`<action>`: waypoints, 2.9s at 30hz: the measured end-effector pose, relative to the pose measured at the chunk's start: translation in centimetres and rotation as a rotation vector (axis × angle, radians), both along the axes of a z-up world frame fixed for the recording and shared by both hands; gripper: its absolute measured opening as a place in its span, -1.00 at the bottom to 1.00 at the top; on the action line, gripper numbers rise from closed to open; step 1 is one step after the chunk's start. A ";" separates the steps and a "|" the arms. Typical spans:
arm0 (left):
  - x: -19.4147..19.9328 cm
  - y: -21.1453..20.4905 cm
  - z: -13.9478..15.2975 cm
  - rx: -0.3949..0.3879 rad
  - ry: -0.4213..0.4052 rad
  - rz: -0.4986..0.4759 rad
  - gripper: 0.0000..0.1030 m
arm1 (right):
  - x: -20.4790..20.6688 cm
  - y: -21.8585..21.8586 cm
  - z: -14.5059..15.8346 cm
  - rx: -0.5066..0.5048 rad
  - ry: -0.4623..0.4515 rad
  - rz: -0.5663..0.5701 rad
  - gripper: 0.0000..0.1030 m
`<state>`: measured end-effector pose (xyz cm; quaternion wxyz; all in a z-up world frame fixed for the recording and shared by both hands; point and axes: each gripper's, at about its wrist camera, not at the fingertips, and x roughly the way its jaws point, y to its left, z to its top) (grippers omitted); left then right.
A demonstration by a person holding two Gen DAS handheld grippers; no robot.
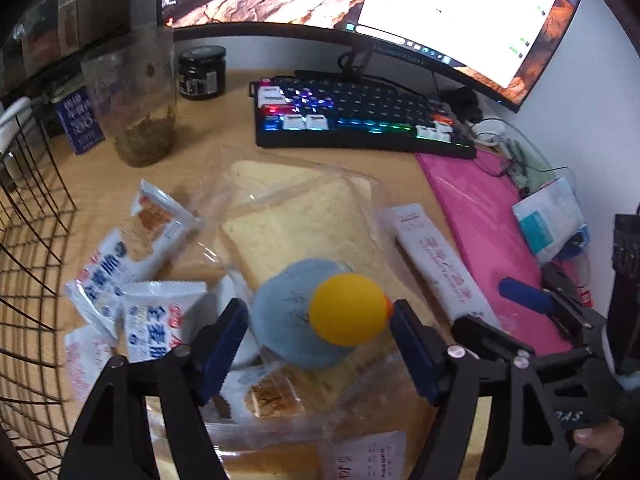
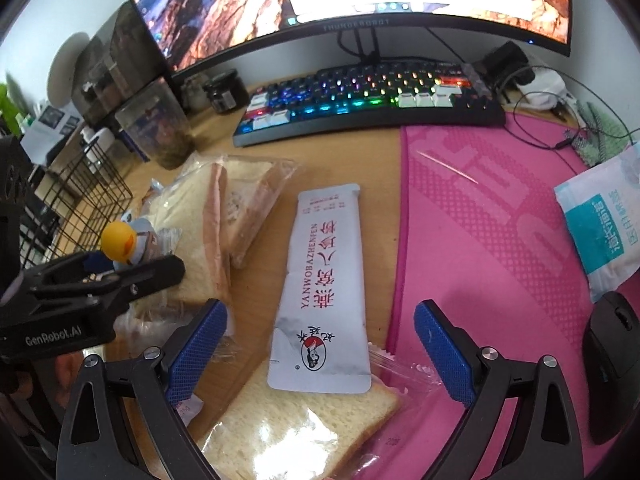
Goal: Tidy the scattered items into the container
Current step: 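Grasp the blue plush duck with the left tool while the right tool grasps the white YANWOBAZHENFEN packet, then carry the duck and packet over the wire basket and open both tools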
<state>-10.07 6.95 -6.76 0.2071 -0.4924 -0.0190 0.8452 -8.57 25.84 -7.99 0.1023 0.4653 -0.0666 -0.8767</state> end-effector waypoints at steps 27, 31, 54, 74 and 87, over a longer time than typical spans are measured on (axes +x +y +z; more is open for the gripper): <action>2.1 -2.7 2.4 0.053 0.089 0.045 -0.09 | -0.8 -1.5 -1.4 0.236 -0.021 0.077 0.00; 2.5 -3.0 2.7 0.063 0.097 0.046 -0.09 | -0.2 -0.1 -0.9 0.099 -0.021 0.098 -0.03; 4.5 -5.8 5.0 0.108 0.128 0.055 -0.09 | -0.5 -1.0 3.2 0.250 0.079 0.102 0.10; 1.3 -3.4 2.1 0.061 0.046 0.040 -0.09 | -3.7 -1.3 -0.1 0.300 -0.061 0.310 -0.15; 3.4 -9.7 9.3 0.114 0.199 0.131 -0.09 | 0.6 -11.2 11.3 0.190 0.235 0.450 -0.15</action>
